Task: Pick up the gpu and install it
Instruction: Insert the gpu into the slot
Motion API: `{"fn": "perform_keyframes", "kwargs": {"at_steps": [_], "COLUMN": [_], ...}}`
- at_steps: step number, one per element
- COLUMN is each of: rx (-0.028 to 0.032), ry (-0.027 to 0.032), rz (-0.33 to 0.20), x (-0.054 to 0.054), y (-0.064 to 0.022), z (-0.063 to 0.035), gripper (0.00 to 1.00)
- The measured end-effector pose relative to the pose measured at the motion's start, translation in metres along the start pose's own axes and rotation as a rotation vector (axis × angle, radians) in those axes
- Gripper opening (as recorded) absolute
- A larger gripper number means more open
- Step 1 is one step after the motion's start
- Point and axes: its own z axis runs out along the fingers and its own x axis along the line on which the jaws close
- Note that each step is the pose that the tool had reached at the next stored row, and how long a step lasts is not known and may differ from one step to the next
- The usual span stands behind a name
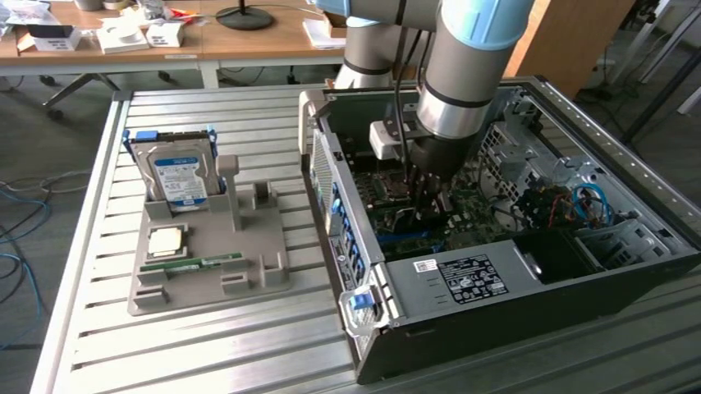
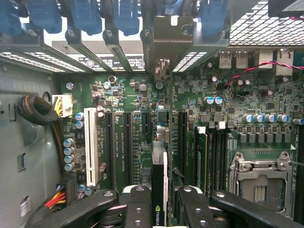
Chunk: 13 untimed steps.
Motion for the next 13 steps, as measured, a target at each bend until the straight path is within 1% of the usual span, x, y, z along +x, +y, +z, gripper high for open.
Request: {"fn": "perform_keyframes", "kwargs": {"at_steps": [13], "rx": [0.0002], "ry": [0.0003], "rz": [0.0], "x": [-0.0002], "y": [0.0], "z": [0.0006], "gripper": [0.26]}}
